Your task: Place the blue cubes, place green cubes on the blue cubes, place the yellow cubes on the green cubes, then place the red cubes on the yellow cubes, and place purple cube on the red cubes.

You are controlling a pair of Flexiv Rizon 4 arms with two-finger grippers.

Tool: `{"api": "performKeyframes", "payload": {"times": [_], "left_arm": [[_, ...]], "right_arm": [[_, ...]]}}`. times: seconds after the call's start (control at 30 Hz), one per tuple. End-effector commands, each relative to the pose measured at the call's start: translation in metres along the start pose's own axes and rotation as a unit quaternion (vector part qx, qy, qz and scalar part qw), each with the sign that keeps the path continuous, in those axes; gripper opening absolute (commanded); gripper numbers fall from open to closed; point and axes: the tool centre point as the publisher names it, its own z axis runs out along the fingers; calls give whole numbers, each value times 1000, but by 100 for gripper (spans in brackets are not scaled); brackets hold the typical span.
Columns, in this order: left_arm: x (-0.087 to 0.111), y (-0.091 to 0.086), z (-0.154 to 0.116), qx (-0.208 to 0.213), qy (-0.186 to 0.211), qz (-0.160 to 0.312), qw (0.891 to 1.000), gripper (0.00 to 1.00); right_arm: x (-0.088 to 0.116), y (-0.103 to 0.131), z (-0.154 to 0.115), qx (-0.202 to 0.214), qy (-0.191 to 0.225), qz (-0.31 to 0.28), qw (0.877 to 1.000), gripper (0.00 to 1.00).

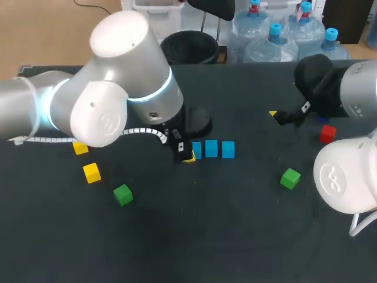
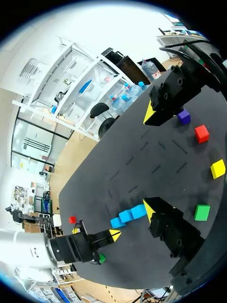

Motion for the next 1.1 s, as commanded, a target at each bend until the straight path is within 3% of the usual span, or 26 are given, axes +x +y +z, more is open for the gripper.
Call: {"api": "performKeyframes", "payload": {"times": [0.03, 0.8, 1.1], "left_arm": [[-1, 5, 2, 5, 2, 0, 1000, 0], [0, 14, 9, 0, 0, -26, 1000, 0], [0, 9, 2, 7, 0, -27, 1000, 0]], "right_arm": [[0, 0, -1, -1, 1, 0, 1000, 100], [0, 0, -1, -1, 1, 0, 1000, 100], [0, 0, -1, -1, 1, 0, 1000, 100]]}}
